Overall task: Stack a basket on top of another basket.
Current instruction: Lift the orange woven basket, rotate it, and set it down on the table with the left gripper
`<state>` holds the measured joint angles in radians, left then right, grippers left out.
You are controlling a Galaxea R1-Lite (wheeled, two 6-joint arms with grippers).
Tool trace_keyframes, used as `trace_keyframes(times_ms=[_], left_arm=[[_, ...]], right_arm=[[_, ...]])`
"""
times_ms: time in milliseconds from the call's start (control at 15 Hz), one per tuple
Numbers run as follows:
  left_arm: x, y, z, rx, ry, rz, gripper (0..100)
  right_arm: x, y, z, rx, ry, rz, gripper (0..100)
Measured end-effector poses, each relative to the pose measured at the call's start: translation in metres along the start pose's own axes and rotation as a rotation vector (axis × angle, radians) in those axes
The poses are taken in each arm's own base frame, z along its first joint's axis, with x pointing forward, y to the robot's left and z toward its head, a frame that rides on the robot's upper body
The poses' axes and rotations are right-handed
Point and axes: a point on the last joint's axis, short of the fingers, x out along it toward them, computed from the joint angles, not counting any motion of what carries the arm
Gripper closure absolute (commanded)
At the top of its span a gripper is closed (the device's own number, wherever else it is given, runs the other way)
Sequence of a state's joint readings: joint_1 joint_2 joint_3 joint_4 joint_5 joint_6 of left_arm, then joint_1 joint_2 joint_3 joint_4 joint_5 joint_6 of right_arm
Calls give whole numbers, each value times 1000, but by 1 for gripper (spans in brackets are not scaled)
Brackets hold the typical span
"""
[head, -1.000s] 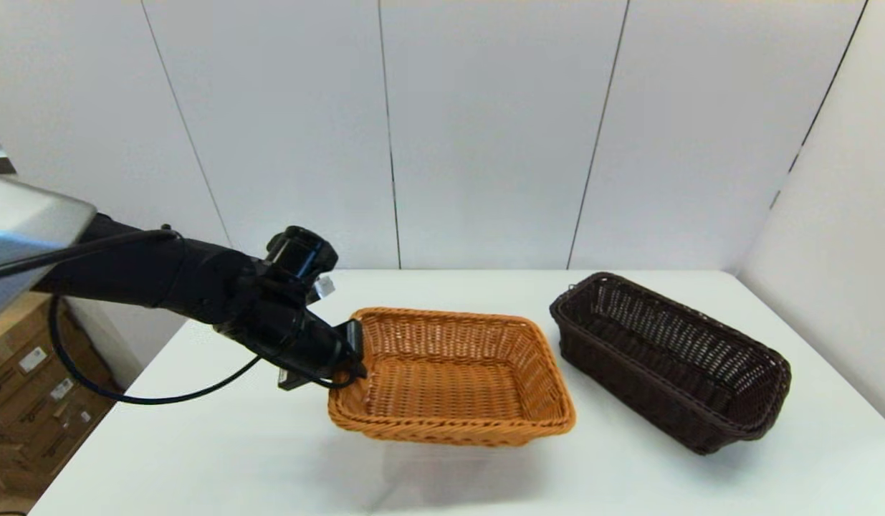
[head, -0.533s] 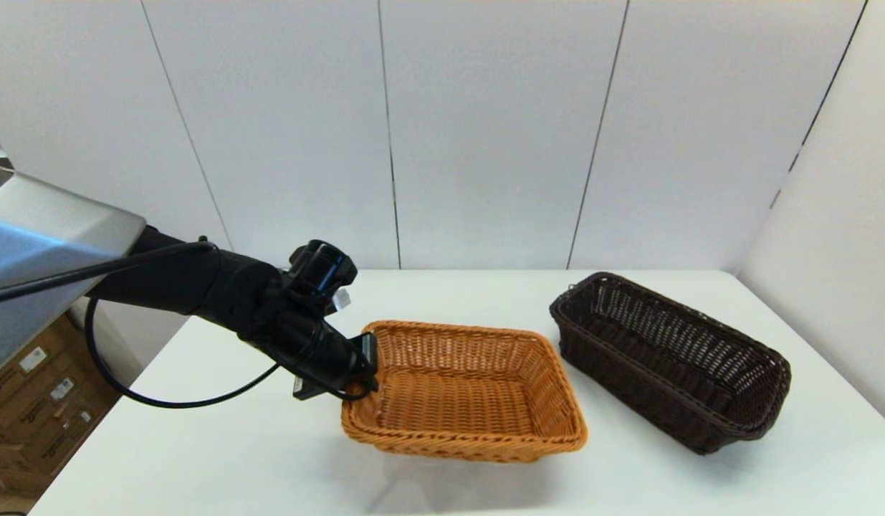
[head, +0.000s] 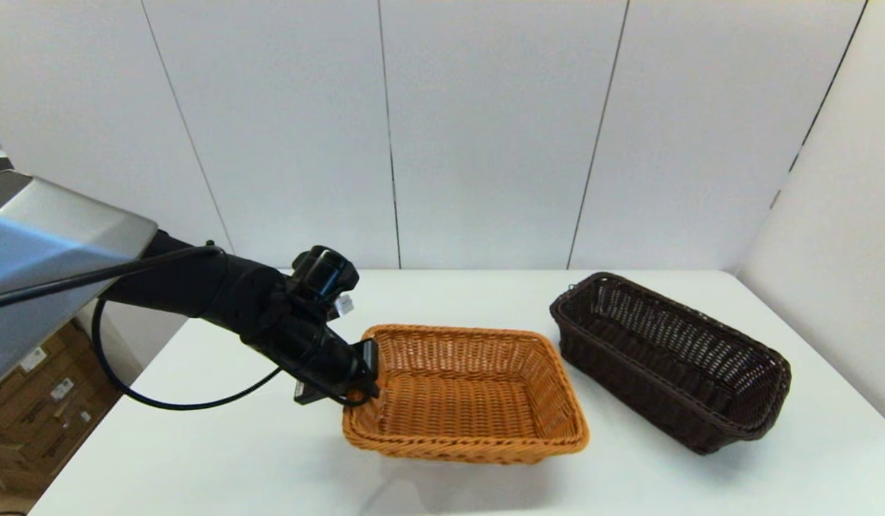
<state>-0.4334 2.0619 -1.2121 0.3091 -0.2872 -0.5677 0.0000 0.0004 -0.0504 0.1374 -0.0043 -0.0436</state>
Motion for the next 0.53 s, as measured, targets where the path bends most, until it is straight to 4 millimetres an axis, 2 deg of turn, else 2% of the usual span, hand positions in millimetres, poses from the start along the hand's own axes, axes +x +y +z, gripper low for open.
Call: trace_keyframes(times_ms=[533], left_arm=[[1, -2, -4, 47, 40, -17, 100]], right_arm=[[0, 0, 0, 0, 0, 0, 0]])
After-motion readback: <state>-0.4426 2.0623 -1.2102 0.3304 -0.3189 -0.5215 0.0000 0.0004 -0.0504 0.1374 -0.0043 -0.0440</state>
